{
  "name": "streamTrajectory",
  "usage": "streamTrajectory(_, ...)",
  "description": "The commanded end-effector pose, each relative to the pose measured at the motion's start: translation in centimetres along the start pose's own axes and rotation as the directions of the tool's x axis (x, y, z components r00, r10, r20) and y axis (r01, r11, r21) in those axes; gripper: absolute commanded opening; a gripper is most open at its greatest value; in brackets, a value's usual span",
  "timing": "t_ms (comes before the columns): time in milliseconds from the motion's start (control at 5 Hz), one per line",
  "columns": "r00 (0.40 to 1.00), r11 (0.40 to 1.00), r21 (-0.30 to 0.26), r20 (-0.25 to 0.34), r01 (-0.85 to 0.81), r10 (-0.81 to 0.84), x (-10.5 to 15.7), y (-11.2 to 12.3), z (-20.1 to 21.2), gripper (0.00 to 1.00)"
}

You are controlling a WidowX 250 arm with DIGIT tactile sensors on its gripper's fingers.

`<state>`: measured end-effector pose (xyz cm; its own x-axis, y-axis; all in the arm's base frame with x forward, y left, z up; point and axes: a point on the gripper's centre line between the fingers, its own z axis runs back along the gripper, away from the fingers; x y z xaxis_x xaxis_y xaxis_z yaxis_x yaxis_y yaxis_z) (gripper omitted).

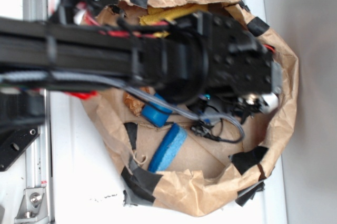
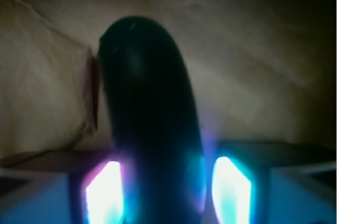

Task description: Grab the plastic pickle.

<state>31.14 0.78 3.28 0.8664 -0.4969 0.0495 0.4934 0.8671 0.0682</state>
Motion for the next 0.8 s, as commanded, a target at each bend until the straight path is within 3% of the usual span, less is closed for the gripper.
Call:
streamTrajectory(0,0.992,0.991,0.118,0.117,-0.070,0.056,0.6,-2.2,11.2,0.00)
streamTrajectory(200,0.987,0.983,0.090,0.050,-0.159,0.156,0.7,-3.0,16.3,0.00)
streamTrajectory(400,0.949,0.945,0.129,0.130,-0.302,0.286,-0.5,-3.7,19.7,0.00)
streamTrajectory(600,0.912,0.913,0.142,0.216,-0.382,0.348,-0.9,-4.0,19.4,0.00)
